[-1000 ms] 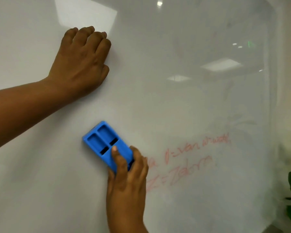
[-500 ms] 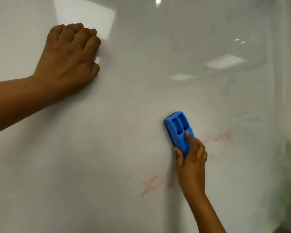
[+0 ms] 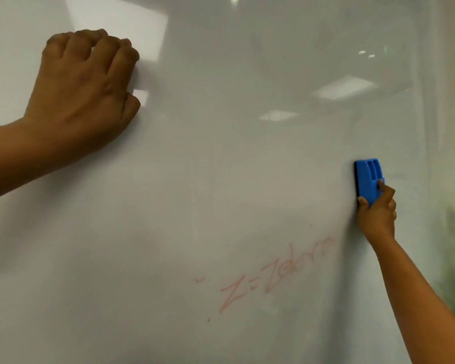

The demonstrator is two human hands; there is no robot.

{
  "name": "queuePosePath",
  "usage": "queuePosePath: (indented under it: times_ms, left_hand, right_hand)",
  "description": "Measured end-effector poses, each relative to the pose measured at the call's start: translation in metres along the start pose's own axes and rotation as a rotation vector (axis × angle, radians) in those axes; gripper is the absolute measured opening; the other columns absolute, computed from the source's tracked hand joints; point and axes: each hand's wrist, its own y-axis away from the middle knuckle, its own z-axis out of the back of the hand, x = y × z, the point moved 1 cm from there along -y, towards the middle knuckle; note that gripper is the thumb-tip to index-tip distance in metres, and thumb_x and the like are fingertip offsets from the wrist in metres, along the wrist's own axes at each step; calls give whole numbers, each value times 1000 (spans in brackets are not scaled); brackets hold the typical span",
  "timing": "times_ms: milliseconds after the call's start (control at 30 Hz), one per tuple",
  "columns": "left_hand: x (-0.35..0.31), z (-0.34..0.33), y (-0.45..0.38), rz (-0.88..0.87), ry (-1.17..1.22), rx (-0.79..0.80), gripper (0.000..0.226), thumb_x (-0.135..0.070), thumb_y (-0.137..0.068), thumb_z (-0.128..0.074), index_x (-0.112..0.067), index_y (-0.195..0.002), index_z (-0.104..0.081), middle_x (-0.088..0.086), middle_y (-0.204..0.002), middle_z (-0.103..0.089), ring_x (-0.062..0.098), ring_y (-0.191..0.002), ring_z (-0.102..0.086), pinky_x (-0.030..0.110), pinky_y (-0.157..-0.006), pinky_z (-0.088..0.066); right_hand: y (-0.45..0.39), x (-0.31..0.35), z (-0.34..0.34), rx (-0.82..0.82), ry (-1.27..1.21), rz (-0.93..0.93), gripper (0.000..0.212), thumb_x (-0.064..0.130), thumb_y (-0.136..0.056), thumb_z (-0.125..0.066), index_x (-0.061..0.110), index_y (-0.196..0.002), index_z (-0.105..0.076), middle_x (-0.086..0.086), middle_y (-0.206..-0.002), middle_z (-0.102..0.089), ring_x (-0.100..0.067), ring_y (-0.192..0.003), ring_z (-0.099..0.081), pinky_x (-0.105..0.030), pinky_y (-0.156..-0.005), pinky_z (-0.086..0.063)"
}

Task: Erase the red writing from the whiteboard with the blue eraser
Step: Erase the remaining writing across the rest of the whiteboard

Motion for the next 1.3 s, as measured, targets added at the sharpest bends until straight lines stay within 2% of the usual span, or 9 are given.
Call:
queuePosePath:
  times_ms: [267, 467, 567, 800, 867, 967, 1100, 1200, 1300]
  left_hand:
    - [-9, 11, 1, -4, 16, -18, 48, -24, -86, -33, 5, -124, -40, 30, -123, -49, 47, -115, -42, 56, -95, -30]
    - [-13, 16, 2, 3, 14, -38, 44, -17, -87, -37, 6, -123, -43, 31, -122, -50, 46, -115, -42, 54, -94, -29]
    - [-14, 17, 2, 5, 11, -34, 43, -15, -87, -39, 6, -123, -43, 30, -123, -49, 46, -116, -41, 53, -94, -28]
    - [-15, 21, 3, 26, 3, -16, 45, -12, -86, -39, 8, -126, -41, 31, -120, -49, 45, -114, -41, 52, -95, -28]
    - [-15, 21, 3, 28, 6, -13, 46, -11, -86, -39, 8, -127, -40, 30, -121, -49, 45, -116, -41, 51, -96, -27]
    - [-15, 21, 4, 35, 8, -9, 46, -11, -85, -38, 8, -126, -42, 28, -122, -50, 43, -117, -41, 50, -96, -28]
    - [-16, 21, 4, 30, 9, -27, 44, -10, -84, -39, 8, -124, -43, 28, -120, -51, 44, -116, -42, 51, -94, -29]
    - [-15, 19, 5, 32, -2, -36, 44, -12, -85, -38, 8, -124, -43, 29, -120, -51, 45, -117, -42, 51, -94, -29]
    - [-14, 17, 3, 33, -5, -36, 44, -15, -86, -37, 7, -124, -42, 30, -119, -50, 45, -116, -42, 52, -94, -28]
  right_hand:
    - [25, 14, -11, -42, -140, -225, 51, 14, -93, -50, 22, -137, -26, -19, -140, -33, -40, -124, -35, -54, -98, -40]
    - [145, 79, -34, -122, -154, 100, 54, 5, -88, -54, 11, -139, -34, -24, -139, -33, -44, -124, -31, -49, -104, -30]
    - [215, 115, -41, -144, -126, 327, 55, 0, -82, -62, 5, -133, -44, -31, -131, -41, -49, -114, -41, -52, -97, -38]
    - [349, 142, -51, 80, -124, 590, 84, 10, -59, -84, 32, -127, -40, -9, -127, -42, -31, -113, -45, -41, -83, -52]
    - [367, 130, -50, 122, -120, 645, 72, 14, -66, -80, 35, -124, -43, -6, -123, -49, -28, -110, -48, -36, -77, -55]
    - [353, 103, -46, -2, -94, 741, 32, 15, -91, -50, 35, -116, -49, -8, -111, -65, -26, -101, -54, -30, -74, -55]
    - [294, 60, -39, -71, -26, 666, 38, 22, -85, -55, 24, -121, -44, -14, -121, -46, -34, -102, -50, -39, -78, -52]
    - [237, 30, -34, 1, -7, 407, 61, 4, -75, -72, 12, -129, -43, -33, -121, -47, -52, -103, -49, -56, -81, -48]
    - [183, 13, -26, 56, -3, 196, 60, 9, -85, -62, 7, -139, -34, -28, -131, -38, -47, -117, -37, -55, -95, -37]
